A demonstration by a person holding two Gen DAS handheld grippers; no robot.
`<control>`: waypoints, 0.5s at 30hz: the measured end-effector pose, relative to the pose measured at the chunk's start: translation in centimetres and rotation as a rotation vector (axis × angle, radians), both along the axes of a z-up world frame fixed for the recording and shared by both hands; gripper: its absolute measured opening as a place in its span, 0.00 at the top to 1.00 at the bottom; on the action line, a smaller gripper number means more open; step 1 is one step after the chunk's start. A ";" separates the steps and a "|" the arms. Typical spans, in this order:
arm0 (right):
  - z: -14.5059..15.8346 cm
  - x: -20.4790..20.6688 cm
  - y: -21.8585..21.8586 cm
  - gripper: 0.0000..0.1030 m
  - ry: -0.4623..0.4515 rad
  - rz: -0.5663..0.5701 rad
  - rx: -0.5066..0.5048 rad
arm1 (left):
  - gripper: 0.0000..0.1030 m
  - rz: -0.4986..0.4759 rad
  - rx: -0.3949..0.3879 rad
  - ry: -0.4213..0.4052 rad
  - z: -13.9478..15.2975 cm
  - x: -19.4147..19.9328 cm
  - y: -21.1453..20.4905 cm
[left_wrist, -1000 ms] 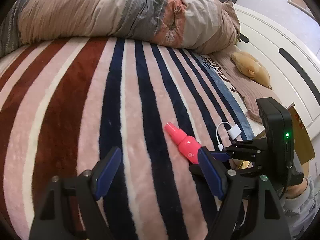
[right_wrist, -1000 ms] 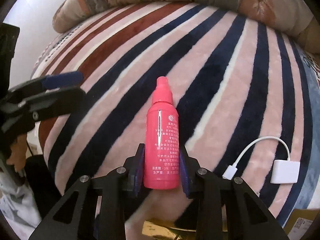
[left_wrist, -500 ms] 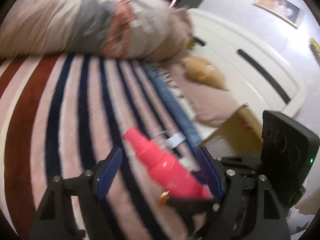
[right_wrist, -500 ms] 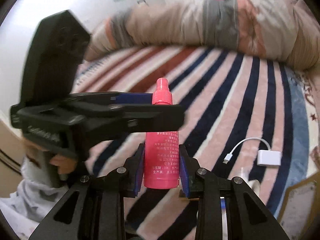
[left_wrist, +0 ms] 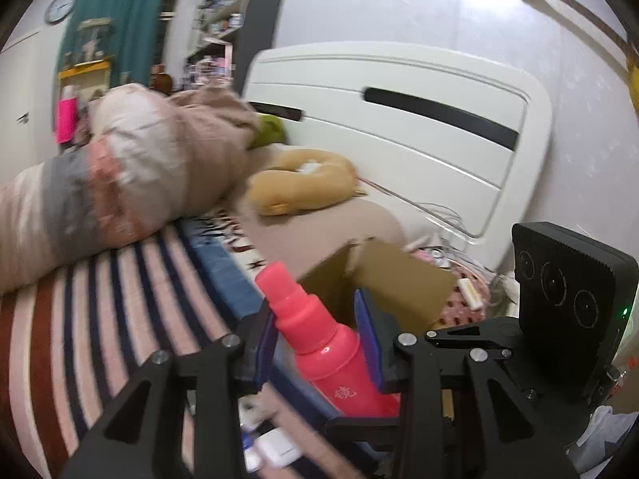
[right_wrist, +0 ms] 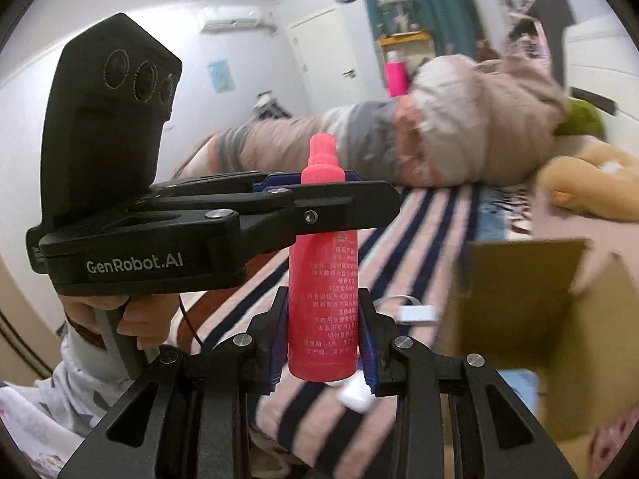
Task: Organize rigid objects
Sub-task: 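Lower the pink bottle into the box and open the right tool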
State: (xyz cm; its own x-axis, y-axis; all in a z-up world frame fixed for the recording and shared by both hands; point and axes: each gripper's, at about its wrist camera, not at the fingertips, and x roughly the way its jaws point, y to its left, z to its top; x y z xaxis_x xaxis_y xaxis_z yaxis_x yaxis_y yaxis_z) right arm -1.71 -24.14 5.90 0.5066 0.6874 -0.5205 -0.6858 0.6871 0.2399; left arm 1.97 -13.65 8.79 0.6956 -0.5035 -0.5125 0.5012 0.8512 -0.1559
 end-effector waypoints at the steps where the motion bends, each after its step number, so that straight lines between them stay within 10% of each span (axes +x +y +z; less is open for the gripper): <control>1: 0.0 0.1 -1.7 0.74 0.000 -0.026 0.003 | 0.67 -0.018 0.005 0.003 0.0 0.4 -1.3; 15: -4.1 4.3 -10.1 0.74 0.074 -0.235 -0.209 | 0.66 -0.130 0.068 0.149 -5.4 6.7 -14.0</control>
State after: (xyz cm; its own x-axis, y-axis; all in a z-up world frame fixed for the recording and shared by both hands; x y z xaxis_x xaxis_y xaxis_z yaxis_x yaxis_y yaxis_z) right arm 2.61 -34.21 1.84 0.5942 0.4302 -0.6796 -0.4883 0.8644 0.1202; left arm 8.62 -27.64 3.39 0.5409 -0.5446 -0.6410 0.5828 0.7921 -0.1811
